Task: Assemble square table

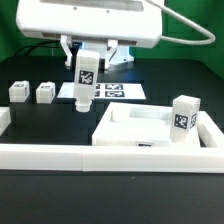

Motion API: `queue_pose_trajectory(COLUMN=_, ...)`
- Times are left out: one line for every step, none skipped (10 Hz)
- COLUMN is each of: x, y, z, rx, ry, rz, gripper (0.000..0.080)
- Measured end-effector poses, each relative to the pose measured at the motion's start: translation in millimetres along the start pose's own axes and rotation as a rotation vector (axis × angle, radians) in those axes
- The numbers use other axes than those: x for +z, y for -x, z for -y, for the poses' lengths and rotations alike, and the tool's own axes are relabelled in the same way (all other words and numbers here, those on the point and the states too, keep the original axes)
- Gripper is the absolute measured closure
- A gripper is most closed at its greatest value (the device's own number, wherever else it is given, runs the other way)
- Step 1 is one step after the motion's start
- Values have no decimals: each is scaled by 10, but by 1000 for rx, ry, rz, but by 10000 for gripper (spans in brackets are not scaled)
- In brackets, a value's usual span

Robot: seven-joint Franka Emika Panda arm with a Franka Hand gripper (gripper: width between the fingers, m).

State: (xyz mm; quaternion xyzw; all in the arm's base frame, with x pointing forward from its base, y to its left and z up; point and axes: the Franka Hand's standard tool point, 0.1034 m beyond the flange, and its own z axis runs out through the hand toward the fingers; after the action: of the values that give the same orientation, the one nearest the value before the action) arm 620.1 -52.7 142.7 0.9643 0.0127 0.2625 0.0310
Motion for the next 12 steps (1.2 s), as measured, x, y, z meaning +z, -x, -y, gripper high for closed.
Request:
queue_pose_trajectory(x=-14, y=-95, z=-13, rx=37, ry=-28, rz=-3, gripper=509)
queue_pose_trajectory(x=-37, y=-146, z=35, rx=63, ry=-57, rz=24, gripper=509)
queue_pose_trajectory(x=-32, y=-137, z=15, rx=61, ry=-47, rz=13, gripper=508)
queue_pose_trajectory(x=-16, y=-115, z=15, rx=62, ry=-47, rz=17, gripper=508)
queue_pose_trajectory(x=-16, y=-115, z=14, rx=62, ry=-47, rz=17, gripper=508)
queue_pose_trajectory(x=-13, y=-112, z=15, rx=62, ry=-47, rz=17, gripper=508)
queue_pose_trajectory(x=-19, y=-111, z=19, rx=53, ry=-47, rz=15, gripper=508)
queue_pose_trajectory(x=-38, y=-92, z=25, rx=15, ry=-50, rz=0, gripper=508)
queue_pose_trajectory(x=0, y=-44, z=90, rx=5, ry=-66, rz=-9, gripper=508)
queue_pose_trajectory(x=47, y=-5, z=156, rx=-5, ry=-93, rz=-8, gripper=508)
queue_pose_trajectory(x=86, y=21, z=169, rx=-31, ry=-120, rz=-17, gripper=508)
queue_pose_trajectory(x=114, y=40, z=221, rx=-11, ry=-145, rz=-21, gripper=508)
